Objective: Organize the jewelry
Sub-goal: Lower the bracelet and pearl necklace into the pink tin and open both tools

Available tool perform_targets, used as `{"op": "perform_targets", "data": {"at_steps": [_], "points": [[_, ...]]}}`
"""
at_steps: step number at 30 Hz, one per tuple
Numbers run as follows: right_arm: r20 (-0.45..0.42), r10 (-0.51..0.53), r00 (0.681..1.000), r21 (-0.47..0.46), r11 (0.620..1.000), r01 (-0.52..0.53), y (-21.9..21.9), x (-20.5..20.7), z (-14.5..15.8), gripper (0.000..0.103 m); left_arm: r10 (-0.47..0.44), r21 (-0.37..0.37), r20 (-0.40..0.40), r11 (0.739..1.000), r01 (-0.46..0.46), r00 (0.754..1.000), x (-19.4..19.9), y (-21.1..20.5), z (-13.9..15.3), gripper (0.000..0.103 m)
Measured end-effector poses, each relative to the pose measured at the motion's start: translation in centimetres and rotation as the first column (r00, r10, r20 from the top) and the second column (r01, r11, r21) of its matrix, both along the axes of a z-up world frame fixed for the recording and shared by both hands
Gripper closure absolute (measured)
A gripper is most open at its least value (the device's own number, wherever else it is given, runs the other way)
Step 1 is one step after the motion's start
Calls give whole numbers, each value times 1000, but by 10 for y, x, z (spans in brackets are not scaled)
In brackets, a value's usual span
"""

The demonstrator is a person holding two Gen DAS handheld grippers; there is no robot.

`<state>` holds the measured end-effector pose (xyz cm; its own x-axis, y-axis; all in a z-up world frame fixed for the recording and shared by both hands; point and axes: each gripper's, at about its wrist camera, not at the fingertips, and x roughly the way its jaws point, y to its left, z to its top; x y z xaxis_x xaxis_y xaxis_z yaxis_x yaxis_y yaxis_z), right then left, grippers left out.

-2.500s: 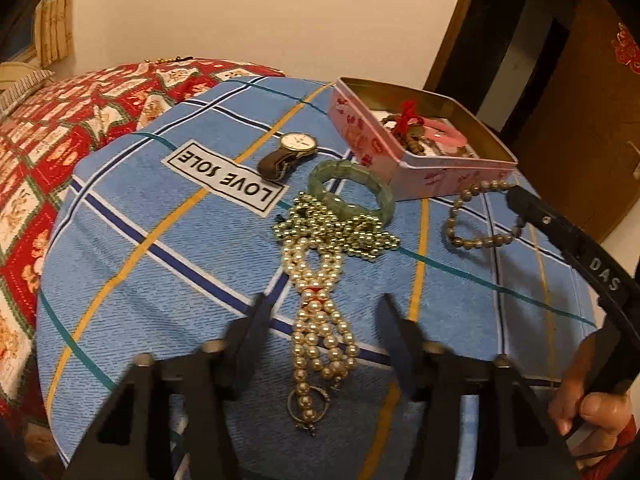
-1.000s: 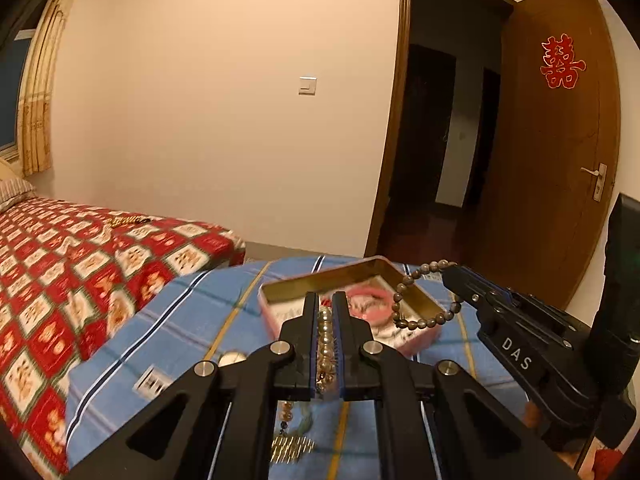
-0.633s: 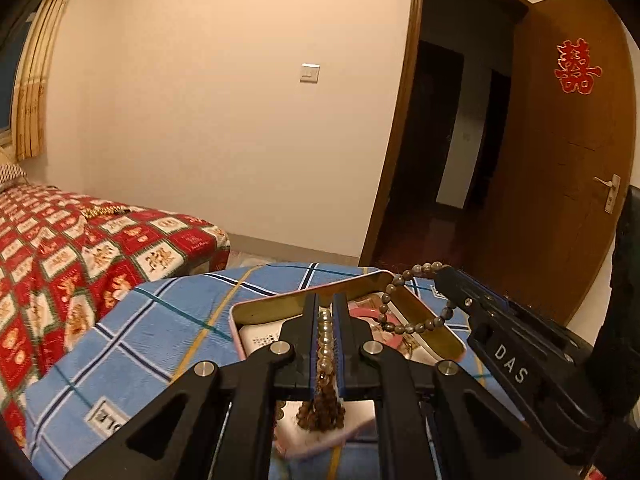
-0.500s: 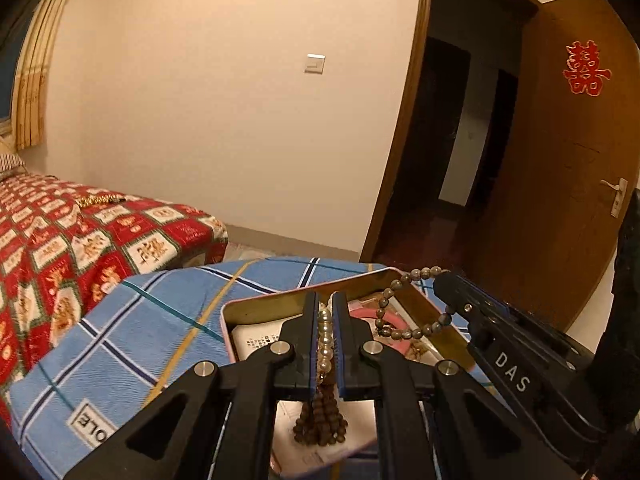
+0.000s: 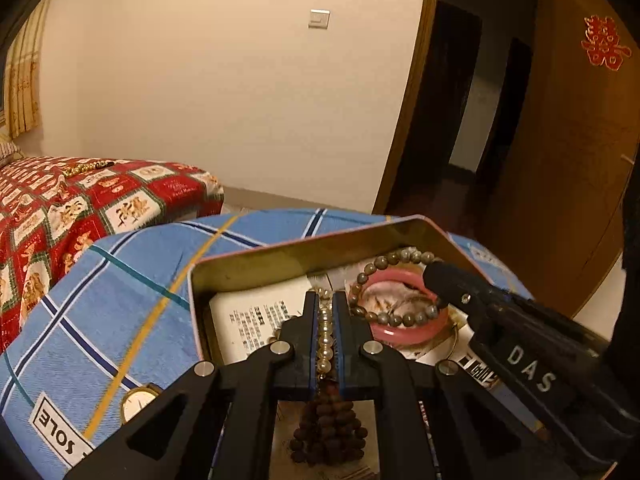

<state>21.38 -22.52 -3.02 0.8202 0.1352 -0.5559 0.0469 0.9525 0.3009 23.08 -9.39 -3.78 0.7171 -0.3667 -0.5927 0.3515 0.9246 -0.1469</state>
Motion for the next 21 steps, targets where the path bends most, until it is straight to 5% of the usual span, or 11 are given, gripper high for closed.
{"op": "perform_targets", "data": {"at_steps": [6, 7, 9, 10, 11, 14, 17, 19, 21], "points": [[-24, -8, 1000, -3, 1000, 8, 1, 2, -3, 86, 15, 43, -1, 999, -15, 1000, -2, -5, -3, 97], [-31, -13, 999, 1, 1000, 13, 0, 1, -3, 81, 22, 44, -3, 999, -22, 1000, -1, -4, -3, 97], [-36, -23, 999, 8, 1000, 23, -1, 1, -3, 53, 35, 55, -12, 998, -35, 999, 0, -5, -5, 97], [-18, -40, 999, 7, 999, 40, -3, -3, -1, 31, 37, 61, -15, 997, -36, 999, 3, -4, -6, 97], [2, -55, 999, 4, 998, 55, -3, -5, 2, 22, 34, 72, -16, 997, -33, 999, 1, -5, -6, 97], [75, -97, 992, -26, 995, 99, -5, -17, 12, 21, 24, 101, -7, 995, -23, 1000, -2, -10, -6, 89], [93, -135, 986, -47, 989, 140, -7, -19, 14, 20, 19, 123, 19, 992, -21, 1000, -10, -14, -3, 63], [93, -149, 984, -45, 987, 154, -9, -19, 13, 19, 27, 119, 50, 992, -33, 998, -15, -14, 1, 33], [96, -165, 982, -43, 985, 170, -11, -20, 13, 18, 41, 104, 94, 993, -51, 995, -21, -11, 6, 31]]}}
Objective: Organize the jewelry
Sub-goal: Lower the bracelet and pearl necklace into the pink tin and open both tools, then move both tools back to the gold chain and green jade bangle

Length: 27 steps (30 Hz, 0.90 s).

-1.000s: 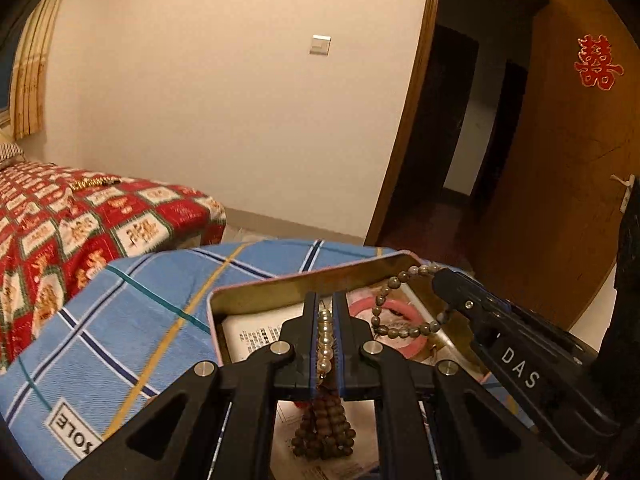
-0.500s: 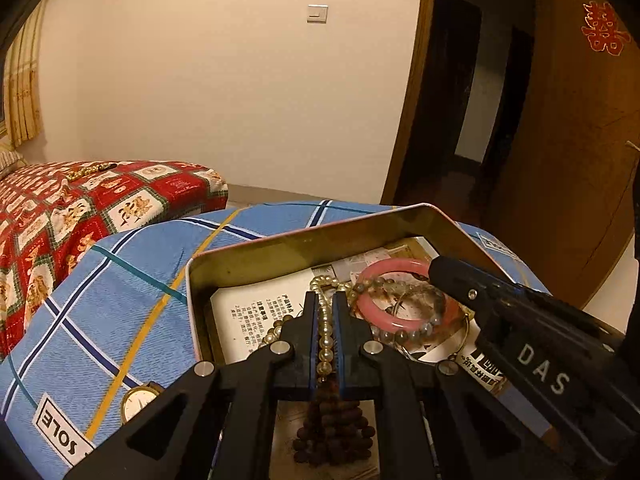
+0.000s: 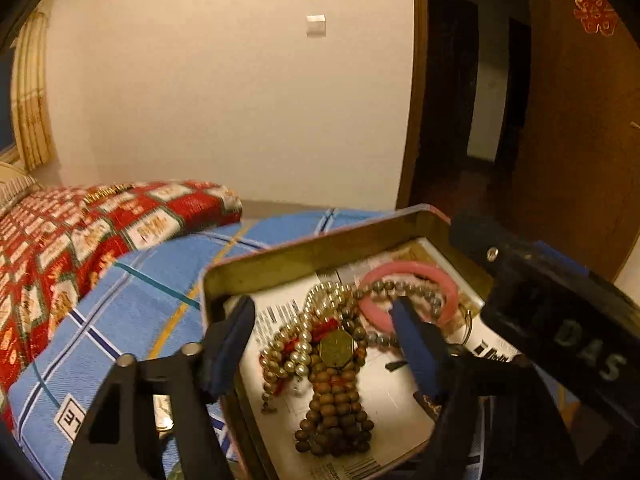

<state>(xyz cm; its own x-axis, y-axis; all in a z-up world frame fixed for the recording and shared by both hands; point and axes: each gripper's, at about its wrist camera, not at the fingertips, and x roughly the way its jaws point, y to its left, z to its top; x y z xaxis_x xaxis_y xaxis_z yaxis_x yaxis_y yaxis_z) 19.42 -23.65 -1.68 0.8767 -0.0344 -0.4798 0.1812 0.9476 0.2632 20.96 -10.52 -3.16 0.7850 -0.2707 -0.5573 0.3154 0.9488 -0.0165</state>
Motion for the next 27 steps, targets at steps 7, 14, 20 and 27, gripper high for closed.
{"op": "perform_targets", "data": {"at_steps": [7, 14, 20, 27], "points": [[52, -58, 997, -35, 998, 60, 1, -10, 4, 7, 38, -22, 1, 999, -38, 999, -5, 8, 4, 30], [77, -102, 992, -83, 991, 108, 6, -21, 4, 7, 80, -19, 45, 997, -79, 996, -25, 21, 8, 30], [85, -106, 991, -102, 988, 114, 13, -32, 5, 7, 108, -19, 45, 994, -108, 993, -38, 32, 5, 30], [107, -114, 988, -136, 982, 128, 22, -53, 9, 7, 119, 22, 73, 992, -121, 990, -59, 36, 1, 30]]}}
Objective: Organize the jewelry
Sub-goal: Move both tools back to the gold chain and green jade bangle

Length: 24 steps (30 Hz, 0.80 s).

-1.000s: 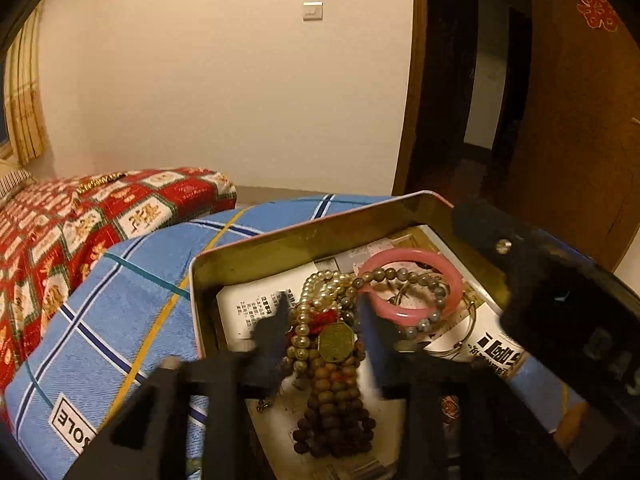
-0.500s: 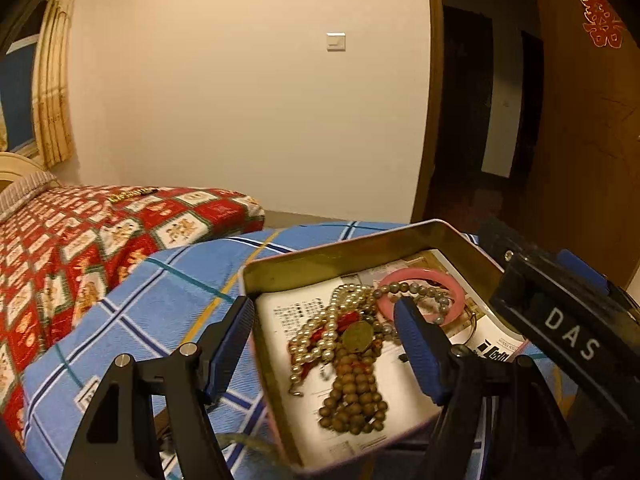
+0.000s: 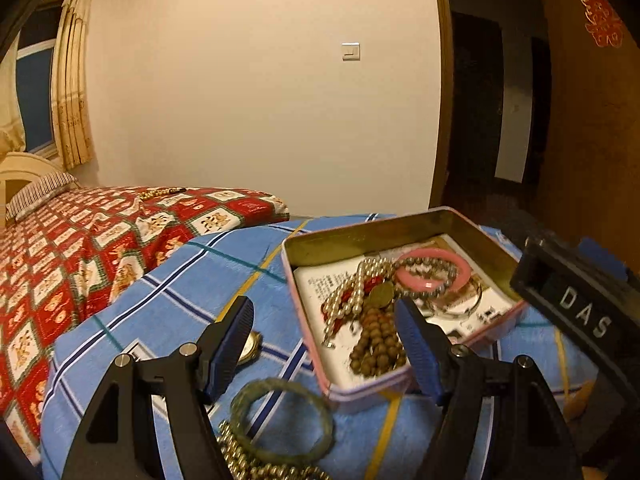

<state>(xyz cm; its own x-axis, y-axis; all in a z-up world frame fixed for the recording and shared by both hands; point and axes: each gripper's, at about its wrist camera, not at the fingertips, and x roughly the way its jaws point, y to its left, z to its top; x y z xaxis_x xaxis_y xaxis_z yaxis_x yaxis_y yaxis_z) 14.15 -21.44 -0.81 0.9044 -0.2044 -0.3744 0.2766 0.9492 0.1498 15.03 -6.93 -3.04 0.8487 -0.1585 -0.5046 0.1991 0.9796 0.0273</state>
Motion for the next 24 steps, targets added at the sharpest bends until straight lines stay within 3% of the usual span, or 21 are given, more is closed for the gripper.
{"op": "perform_targets", "data": {"at_steps": [7, 24], "points": [[-16, 4, 1000, -12, 1000, -4, 5, -17, -2, 7, 4, 29, 21, 1000, -5, 1000, -24, 4, 0, 30], [-20, 60, 998, -48, 997, -61, 31, -53, -1, 7, 32, 14, -23, 999, -32, 999, -64, 39, -5, 30]]}}
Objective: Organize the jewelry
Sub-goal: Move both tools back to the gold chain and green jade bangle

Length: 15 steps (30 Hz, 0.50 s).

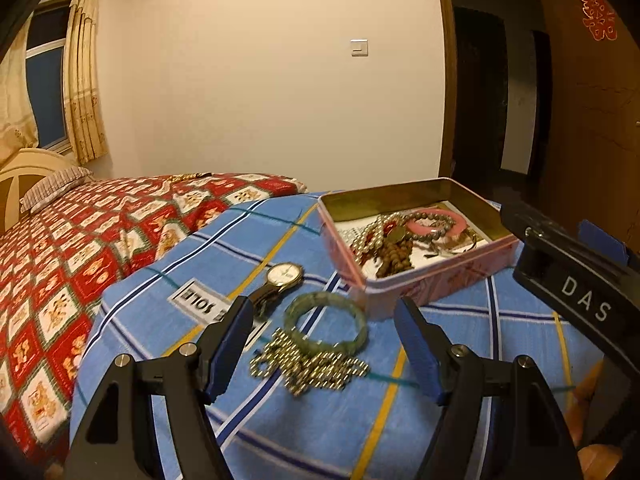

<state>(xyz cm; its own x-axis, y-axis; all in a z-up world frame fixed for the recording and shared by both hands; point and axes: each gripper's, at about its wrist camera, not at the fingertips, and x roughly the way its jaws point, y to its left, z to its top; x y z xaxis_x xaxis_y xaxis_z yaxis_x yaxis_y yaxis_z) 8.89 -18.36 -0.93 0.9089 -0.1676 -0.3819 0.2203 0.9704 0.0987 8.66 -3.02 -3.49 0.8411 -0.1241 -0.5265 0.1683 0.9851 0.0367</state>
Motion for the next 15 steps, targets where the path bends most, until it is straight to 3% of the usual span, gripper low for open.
{"op": "perform_targets", "data": {"at_steps": [2, 7, 10, 15], "points": [[-1, 13, 1000, 5, 1000, -13, 3, -4, 0, 7, 10, -6, -8, 1000, -10, 1000, -4, 6, 1, 30], [-16, 56, 998, 25, 998, -55, 11, -15, -1, 7, 1, -101, -68, 995, -8, 998, -11, 34, 2, 30], [-34, 87, 996, 33, 996, -86, 16, -19, -4, 7, 45, -57, -95, 997, -51, 994, -14, 52, -1, 30], [-79, 151, 985, 66, 987, -146, 24, -21, -11, 10, 103, -59, -150, 992, -112, 983, -12, 86, -8, 30]]}}
